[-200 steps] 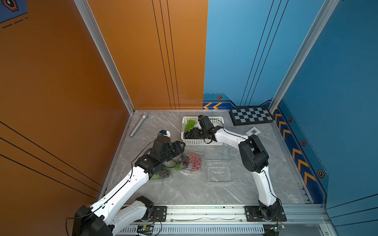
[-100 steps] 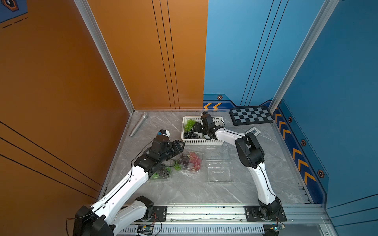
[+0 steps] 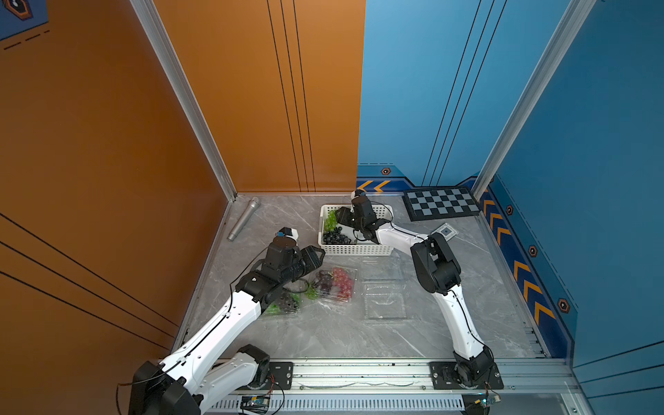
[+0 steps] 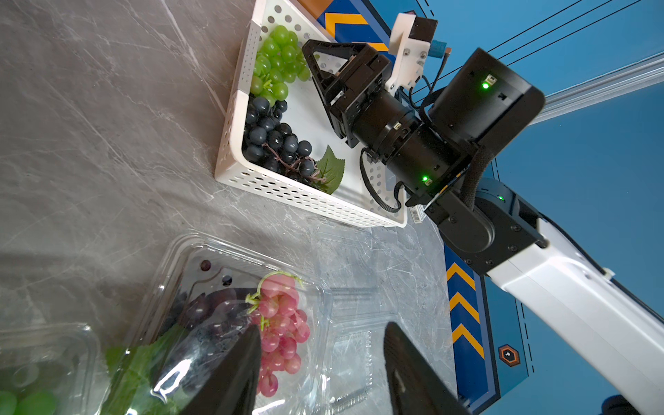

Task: Pack grapes into containers
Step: Pick up the grape from the basket.

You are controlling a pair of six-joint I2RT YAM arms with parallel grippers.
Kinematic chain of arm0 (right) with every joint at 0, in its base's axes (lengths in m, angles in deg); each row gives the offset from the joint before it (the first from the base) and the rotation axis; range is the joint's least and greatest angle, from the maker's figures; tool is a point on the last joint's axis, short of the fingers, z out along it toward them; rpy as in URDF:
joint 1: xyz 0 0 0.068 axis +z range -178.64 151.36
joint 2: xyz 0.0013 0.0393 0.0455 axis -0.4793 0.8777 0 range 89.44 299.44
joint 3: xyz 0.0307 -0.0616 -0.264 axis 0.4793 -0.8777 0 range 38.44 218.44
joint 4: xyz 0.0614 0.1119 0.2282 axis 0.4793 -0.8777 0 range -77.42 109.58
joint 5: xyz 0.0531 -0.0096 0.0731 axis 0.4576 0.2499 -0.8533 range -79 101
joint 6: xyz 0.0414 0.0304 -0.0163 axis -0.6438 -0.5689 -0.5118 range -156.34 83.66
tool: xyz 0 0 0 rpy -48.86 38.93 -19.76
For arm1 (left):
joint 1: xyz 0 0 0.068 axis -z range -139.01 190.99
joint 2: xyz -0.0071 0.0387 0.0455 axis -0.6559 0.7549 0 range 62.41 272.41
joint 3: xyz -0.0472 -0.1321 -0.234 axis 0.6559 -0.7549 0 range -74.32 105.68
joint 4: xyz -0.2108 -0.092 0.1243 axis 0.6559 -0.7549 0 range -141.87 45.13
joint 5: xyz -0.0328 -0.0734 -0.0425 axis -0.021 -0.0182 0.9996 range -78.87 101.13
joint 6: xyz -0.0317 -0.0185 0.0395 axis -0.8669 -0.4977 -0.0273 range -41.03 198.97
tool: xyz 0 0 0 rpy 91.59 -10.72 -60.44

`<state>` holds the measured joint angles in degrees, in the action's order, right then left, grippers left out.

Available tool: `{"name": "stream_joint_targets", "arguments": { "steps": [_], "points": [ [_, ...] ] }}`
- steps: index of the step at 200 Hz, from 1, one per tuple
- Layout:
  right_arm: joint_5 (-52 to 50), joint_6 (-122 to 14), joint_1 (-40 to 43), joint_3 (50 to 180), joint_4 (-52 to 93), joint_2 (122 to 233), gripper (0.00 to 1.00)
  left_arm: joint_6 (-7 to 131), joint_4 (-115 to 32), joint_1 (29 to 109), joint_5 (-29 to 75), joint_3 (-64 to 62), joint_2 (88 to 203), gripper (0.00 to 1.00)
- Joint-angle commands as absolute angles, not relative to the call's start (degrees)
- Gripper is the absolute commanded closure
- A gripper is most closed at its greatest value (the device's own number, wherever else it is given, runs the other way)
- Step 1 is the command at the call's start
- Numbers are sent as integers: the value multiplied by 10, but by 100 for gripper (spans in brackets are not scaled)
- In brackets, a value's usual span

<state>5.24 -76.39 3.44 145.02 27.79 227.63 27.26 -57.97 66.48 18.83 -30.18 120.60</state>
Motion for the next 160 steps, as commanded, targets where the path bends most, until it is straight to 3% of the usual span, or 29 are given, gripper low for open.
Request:
{"name": "stream_joint_targets", "arguments": {
  "steps": [1, 55, 108, 160],
  "points": [
    [71, -765, 34, 1481, 259, 2296, 52, 278, -569, 658, 200, -302, 1207, 44],
    [84, -765, 33, 1493, 260, 2305, 56, 276, -563, 656, 205, -308, 1209, 44],
    [93, -762, 33, 1521, 239, 2319, 53, 276, -563, 654, 208, -309, 1207, 44],
    [99, -761, 31, 1539, 220, 2329, 67, 275, -563, 652, 211, -312, 1207, 44]
  ]
}}
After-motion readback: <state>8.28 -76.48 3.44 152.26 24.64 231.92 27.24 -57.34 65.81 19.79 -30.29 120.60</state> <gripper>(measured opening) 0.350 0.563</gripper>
